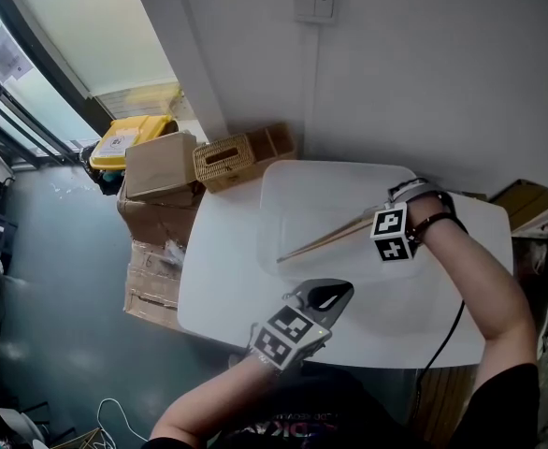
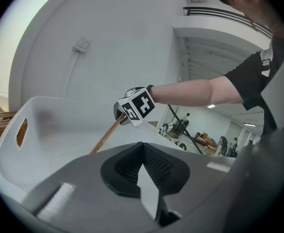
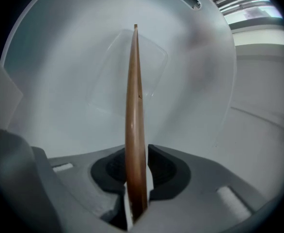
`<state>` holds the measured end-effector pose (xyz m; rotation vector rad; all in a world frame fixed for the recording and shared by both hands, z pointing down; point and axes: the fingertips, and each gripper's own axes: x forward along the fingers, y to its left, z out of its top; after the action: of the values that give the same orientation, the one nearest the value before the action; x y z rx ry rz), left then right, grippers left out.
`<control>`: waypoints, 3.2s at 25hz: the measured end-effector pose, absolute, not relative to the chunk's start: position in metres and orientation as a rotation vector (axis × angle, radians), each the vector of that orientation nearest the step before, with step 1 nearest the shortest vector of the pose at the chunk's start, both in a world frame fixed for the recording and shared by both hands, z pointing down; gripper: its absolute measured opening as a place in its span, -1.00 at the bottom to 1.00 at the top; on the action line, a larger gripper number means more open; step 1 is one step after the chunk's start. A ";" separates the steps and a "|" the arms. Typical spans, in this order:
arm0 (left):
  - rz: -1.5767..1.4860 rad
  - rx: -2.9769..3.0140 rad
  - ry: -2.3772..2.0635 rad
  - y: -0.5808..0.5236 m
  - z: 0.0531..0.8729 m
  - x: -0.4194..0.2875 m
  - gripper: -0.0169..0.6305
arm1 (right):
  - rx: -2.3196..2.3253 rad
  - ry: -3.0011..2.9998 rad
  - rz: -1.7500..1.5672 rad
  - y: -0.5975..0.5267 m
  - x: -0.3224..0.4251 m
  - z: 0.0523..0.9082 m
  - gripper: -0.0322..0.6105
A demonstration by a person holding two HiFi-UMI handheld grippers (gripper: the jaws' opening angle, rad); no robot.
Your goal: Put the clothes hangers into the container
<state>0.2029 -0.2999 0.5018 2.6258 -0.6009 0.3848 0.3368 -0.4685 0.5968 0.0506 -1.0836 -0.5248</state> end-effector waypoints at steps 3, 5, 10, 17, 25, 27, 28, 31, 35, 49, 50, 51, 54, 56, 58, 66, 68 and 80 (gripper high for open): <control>0.385 2.624 -0.598 -0.299 0.503 0.201 -0.93 | 0.049 -1.083 -0.510 -0.466 0.338 0.598 -0.58; 0.384 2.624 -0.596 -0.298 0.503 0.200 -0.93 | 0.051 -1.092 -0.501 -0.464 0.338 0.599 -0.55; 0.381 2.626 -0.588 -0.292 0.502 0.199 -0.93 | 0.051 -1.113 -0.485 -0.456 0.337 0.597 -0.48; 0.383 2.637 -0.589 -0.280 0.498 0.196 -0.93 | 0.079 -1.193 -0.434 -0.434 0.335 0.579 -0.42; 0.374 2.658 -0.578 -0.258 0.489 0.194 -0.93 | 0.234 -1.354 -0.442 -0.410 0.322 0.519 -0.42; 0.363 2.664 -0.581 -0.253 0.486 0.191 -0.93 | 0.346 -1.412 -0.450 -0.409 0.315 0.502 -0.57; 0.357 2.668 -0.583 -0.251 0.484 0.188 -0.93 | 0.416 -1.453 -0.437 -0.408 0.311 0.493 -0.80; 0.338 2.683 -0.581 -0.244 0.479 0.176 -0.93 | 0.627 -1.609 -0.348 -0.398 0.292 0.468 -0.90; 0.345 2.702 -0.552 -0.228 0.473 0.151 -0.93 | 0.925 -1.860 -0.198 -0.378 0.258 0.432 -0.89; 0.310 2.772 -0.465 -0.173 0.445 0.052 -0.93 | 1.486 -2.332 0.251 -0.238 0.131 0.401 -0.89; 0.308 2.774 -0.458 -0.169 0.445 0.046 -0.93 | 1.500 -2.339 0.267 -0.230 0.122 0.404 -0.89; 0.306 2.776 -0.450 -0.165 0.445 0.041 -0.93 | 1.515 -2.346 0.287 -0.221 0.114 0.406 -0.89; 0.310 2.780 -0.430 -0.150 0.447 0.022 -0.93 | 1.560 -2.363 0.360 -0.196 0.090 0.417 -0.89; 0.314 2.780 -0.423 -0.141 0.449 0.008 -0.93 | 1.580 -2.368 0.404 -0.178 0.074 0.426 -0.89; 0.321 2.779 -0.414 -0.130 0.453 -0.005 -0.93 | 1.594 -2.369 0.443 -0.160 0.059 0.435 -0.89; 0.362 2.752 -0.346 -0.086 0.472 -0.043 -0.93 | 1.628 -2.341 0.560 -0.098 0.011 0.467 -0.89; 0.379 2.745 -0.324 -0.075 0.479 -0.048 -0.93 | 1.632 -2.334 0.579 -0.085 0.002 0.472 -0.89; 0.420 2.710 -0.353 -0.027 0.491 -0.053 -0.93 | 1.566 -2.330 0.635 -0.021 -0.006 0.490 -0.89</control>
<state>-0.0526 -0.0268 0.4913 2.7097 -0.3530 0.4198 -0.0064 -0.0214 0.4904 1.5659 -2.3301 0.6350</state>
